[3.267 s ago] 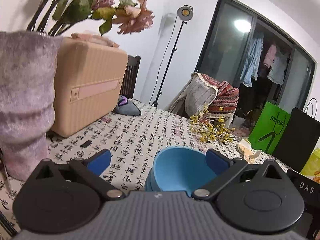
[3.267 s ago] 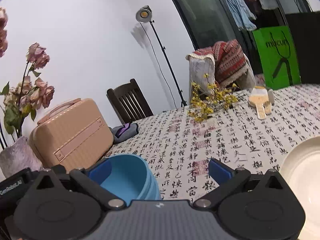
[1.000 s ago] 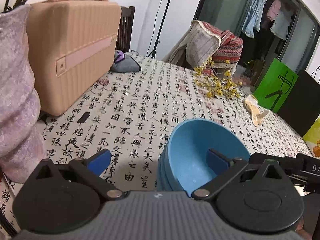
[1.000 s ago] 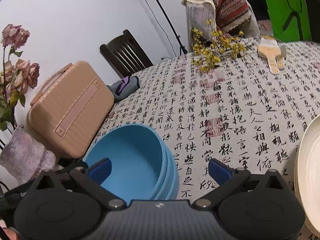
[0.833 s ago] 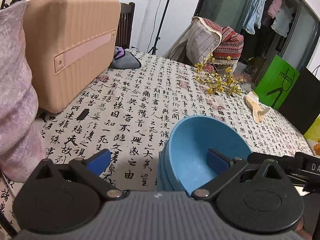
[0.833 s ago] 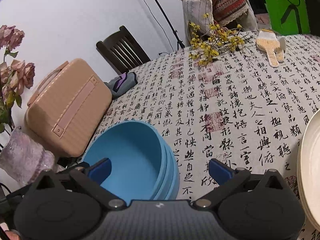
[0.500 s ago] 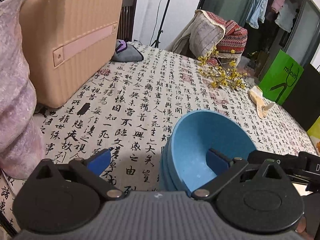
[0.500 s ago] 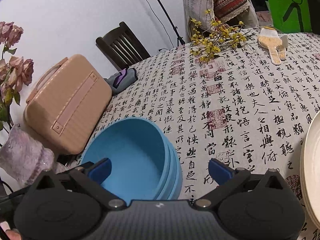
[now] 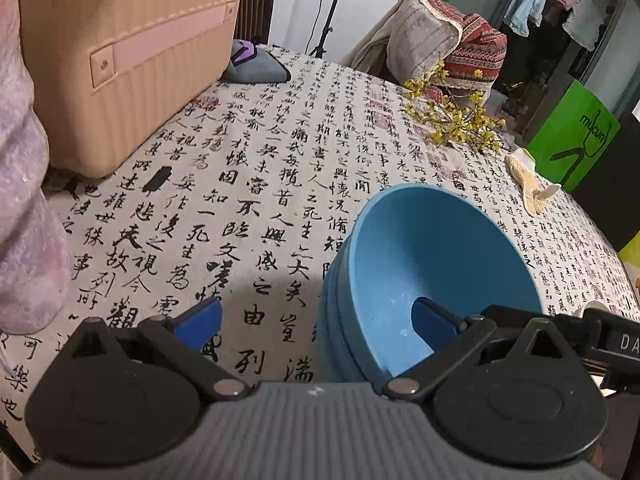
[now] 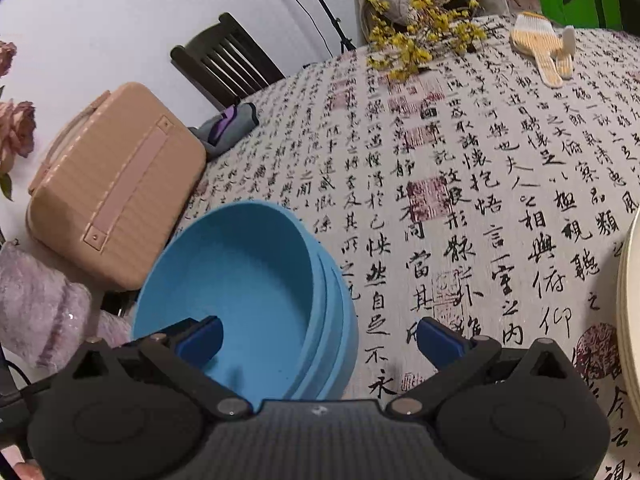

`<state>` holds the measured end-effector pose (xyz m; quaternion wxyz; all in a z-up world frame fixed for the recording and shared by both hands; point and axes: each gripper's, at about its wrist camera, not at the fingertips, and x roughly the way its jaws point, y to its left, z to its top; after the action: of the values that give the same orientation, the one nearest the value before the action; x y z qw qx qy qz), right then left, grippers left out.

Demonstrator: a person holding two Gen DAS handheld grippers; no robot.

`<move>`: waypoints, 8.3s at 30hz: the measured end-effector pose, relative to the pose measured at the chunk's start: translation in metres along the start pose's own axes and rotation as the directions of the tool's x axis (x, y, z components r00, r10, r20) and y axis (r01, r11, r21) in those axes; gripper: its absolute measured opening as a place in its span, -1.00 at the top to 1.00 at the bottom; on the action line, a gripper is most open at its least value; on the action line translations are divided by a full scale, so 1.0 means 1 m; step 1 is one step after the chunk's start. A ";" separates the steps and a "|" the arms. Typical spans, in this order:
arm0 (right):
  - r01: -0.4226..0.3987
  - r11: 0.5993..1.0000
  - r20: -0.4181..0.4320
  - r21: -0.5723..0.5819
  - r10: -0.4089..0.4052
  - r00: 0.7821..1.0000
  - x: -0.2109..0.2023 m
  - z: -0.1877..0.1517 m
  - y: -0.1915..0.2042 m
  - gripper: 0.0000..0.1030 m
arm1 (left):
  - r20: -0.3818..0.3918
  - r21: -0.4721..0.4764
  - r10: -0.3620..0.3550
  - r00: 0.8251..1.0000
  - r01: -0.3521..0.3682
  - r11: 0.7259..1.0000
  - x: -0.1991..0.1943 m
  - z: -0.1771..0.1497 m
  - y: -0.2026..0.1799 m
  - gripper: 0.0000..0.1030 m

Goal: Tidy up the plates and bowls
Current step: 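Move both open tools around the rim of the three stacked blue bowls, then close both tools on the rim of the stacked blue bowls, then lift the stacked blue bowls with both tools off the table, then carry the held blue bowl stack with both tools toward the cream plates, then lower the blue bowl stack with both tools onto the cream plate stack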

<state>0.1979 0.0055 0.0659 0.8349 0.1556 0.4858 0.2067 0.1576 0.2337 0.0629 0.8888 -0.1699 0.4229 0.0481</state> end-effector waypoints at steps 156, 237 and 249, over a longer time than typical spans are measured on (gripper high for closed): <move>-0.019 0.962 0.058 0.272 0.003 0.998 -0.121 -0.023 -0.129 0.31 | -0.022 0.103 -0.059 0.998 0.061 0.993 -0.014 -0.030 -0.174 0.41; 0.021 0.911 0.150 0.411 -0.090 0.985 -0.193 -0.034 -0.242 0.31 | -0.125 0.205 -0.166 0.978 0.189 0.960 0.015 -0.062 -0.295 0.41; 0.041 0.902 0.151 0.430 -0.116 0.982 -0.196 -0.032 -0.262 0.31 | -0.163 0.206 -0.184 0.969 0.216 0.955 0.030 -0.065 -0.309 0.41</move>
<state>0.1337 -0.3170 0.0763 0.8276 0.3312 0.4507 0.0477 0.1993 -0.0804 0.0828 0.8701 -0.1147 0.4683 -0.1020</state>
